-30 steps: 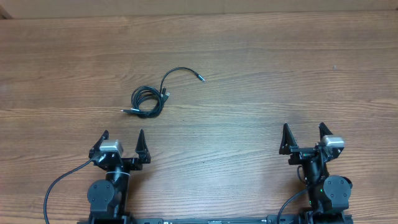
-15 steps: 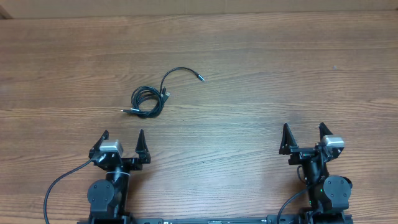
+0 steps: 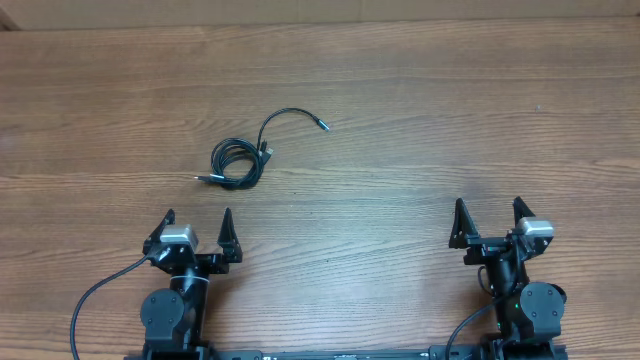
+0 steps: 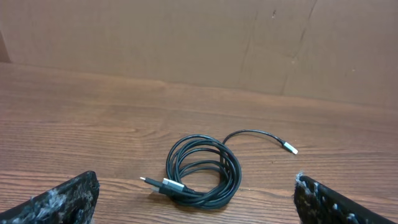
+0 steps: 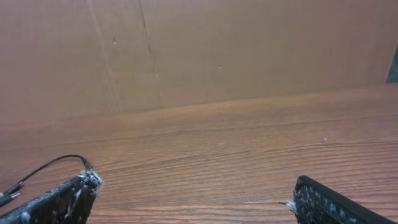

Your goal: Untangle cables

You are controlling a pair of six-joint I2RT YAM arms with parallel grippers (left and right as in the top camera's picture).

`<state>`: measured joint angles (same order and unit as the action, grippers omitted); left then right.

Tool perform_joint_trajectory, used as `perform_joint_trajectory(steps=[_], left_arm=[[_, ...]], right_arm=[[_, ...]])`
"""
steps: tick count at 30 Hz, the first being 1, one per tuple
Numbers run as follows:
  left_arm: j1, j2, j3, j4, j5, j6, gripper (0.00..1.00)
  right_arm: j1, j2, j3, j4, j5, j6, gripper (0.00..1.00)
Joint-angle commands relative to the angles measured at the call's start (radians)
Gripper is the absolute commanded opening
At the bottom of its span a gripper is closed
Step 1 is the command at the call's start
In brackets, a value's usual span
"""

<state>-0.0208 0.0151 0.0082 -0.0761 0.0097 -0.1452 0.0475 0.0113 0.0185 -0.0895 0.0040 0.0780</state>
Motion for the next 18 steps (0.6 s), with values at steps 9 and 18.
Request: perform_joint_trajectory(steps=[9,18], left_arm=[[-0.006,-0.01,-0.003,0.002,-0.01,0.026,1.0],[-0.006,-0.01,-0.003,-0.002,-0.002,0.026,1.0]], right_arm=[[0.006,-0.008,-0.011,0.006,0.003,-0.001,1.0],[0.006,-0.008,-0.011,0.009,-0.043,0.126,1.0]])
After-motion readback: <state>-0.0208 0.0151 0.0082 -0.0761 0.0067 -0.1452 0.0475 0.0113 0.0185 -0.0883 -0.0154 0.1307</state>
